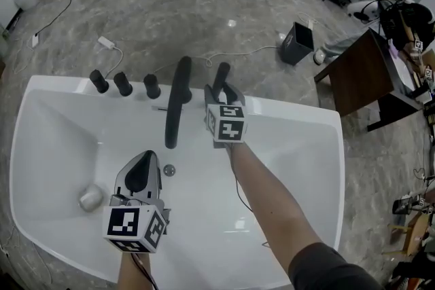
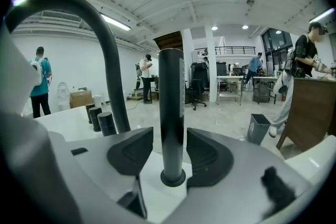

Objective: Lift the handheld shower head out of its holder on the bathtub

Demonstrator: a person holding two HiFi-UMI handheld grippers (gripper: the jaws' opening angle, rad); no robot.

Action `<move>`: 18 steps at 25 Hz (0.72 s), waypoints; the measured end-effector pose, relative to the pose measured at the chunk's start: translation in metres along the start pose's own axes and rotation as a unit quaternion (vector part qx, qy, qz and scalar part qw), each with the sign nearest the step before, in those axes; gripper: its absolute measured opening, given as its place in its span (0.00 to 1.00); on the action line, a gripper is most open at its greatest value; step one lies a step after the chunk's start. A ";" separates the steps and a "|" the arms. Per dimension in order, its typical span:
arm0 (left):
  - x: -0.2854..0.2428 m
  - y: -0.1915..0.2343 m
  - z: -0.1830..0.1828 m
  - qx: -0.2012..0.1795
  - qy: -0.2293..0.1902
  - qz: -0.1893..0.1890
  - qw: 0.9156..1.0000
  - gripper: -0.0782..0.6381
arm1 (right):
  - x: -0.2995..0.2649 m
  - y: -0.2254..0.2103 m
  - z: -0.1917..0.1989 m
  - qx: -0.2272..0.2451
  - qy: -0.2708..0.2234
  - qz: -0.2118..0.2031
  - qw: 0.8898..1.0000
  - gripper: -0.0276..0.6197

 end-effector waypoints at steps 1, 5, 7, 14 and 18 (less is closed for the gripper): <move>0.000 -0.001 -0.001 0.000 -0.001 0.000 1.000 0.13 | -0.001 -0.001 -0.001 0.000 0.002 0.000 1.000 0.36; -0.002 -0.004 0.001 0.004 -0.003 0.005 1.000 0.13 | -0.003 -0.005 -0.004 0.014 0.010 -0.001 1.000 0.26; -0.003 -0.006 0.002 0.003 -0.005 0.009 1.000 0.13 | -0.003 -0.006 -0.002 0.009 0.012 -0.003 1.000 0.26; 0.008 -0.015 -0.002 -0.008 0.002 0.014 1.000 0.13 | 0.024 -0.004 -0.016 0.009 -0.027 -0.018 0.999 0.26; 0.022 -0.019 -0.013 -0.013 0.002 0.019 1.000 0.13 | 0.048 0.008 -0.043 0.030 -0.047 -0.034 0.998 0.26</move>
Point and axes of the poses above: the fingertips, and each gripper's own axes: x backward along the fingers, y to its left, z out of its underside, the point moved 9 cm from there along x, backward along the fingers, and after that the axes turned 11 degrees about -x, right-handed, at the moved point
